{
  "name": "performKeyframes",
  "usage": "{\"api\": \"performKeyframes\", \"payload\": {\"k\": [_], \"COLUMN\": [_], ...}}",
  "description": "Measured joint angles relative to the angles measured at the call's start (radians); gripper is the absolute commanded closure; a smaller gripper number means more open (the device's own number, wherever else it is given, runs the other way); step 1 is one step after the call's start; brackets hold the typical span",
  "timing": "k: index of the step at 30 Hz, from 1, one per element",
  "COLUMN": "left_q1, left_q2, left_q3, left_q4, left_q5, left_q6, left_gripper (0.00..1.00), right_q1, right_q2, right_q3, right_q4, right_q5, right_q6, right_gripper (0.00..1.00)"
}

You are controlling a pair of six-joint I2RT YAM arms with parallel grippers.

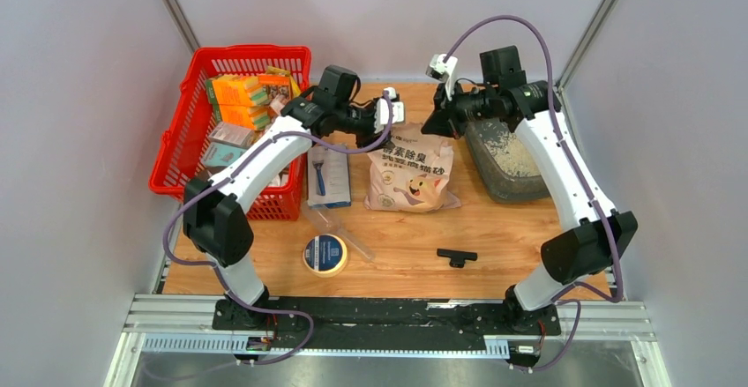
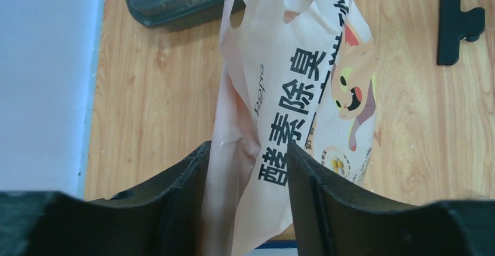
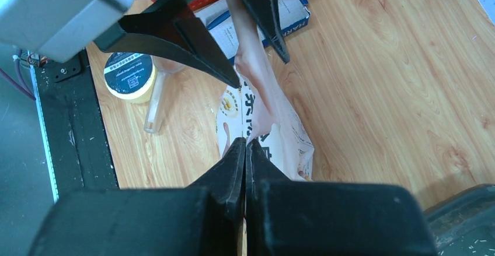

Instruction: Fill the litter box with clean litter

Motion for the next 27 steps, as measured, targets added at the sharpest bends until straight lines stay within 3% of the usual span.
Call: {"api": "performKeyframes", "payload": {"k": [1, 3, 4, 6, 7, 10, 11, 13, 18, 27], "left_q1": [-0.004, -0.012, -0.016, -0.019, -0.019, -0.018, -0.017, -0.013, -0.007, -0.009], "left_q2": [0.0, 0.0, 0.0, 0.0, 0.0, -0.002, -0.005, -0.019, -0.097, -0.211], "left_q3": [-0.005, -0.008, -0.011, -0.016, -0.02, -0.034, -0.039, -0.055, -0.142, -0.287], "left_q4": [0.001, 0.01, 0.021, 0.038, 0.045, 0.082, 0.1, 0.137, 0.22, 0.316], "left_q5": [-0.003, -0.008, -0.009, -0.014, -0.021, -0.048, -0.058, -0.083, -0.127, -0.128], "left_q6": [-0.001, -0.007, -0.005, -0.009, -0.017, -0.06, -0.092, -0.156, -0.325, -0.474], "left_gripper": [0.65, 0.83, 1.0, 1.0, 1.0, 1.0, 1.0, 1.0, 1.0, 1.0], "right_q1": [0.0, 0.0, 0.0, 0.0, 0.0, -0.006, -0.013, -0.04, -0.093, -0.07], "right_q2": [-0.004, -0.014, -0.018, -0.024, -0.026, -0.026, -0.026, -0.02, 0.019, 0.014], "right_q3": [-0.002, -0.013, -0.018, -0.027, -0.031, -0.03, -0.029, -0.008, 0.07, -0.098], "right_q4": [0.001, 0.005, 0.004, 0.006, 0.008, 0.046, 0.062, 0.074, 0.054, -0.04], "right_q5": [0.002, 0.003, 0.006, 0.016, 0.023, 0.105, 0.14, 0.237, 0.434, 0.469], "right_q6": [0.0, 0.003, 0.004, 0.012, 0.026, 0.125, 0.16, 0.245, 0.348, 0.417], "right_gripper": [1.0, 1.0, 0.95, 0.8, 0.55, 0.26, 0.22, 0.16, 0.11, 0.11]}}
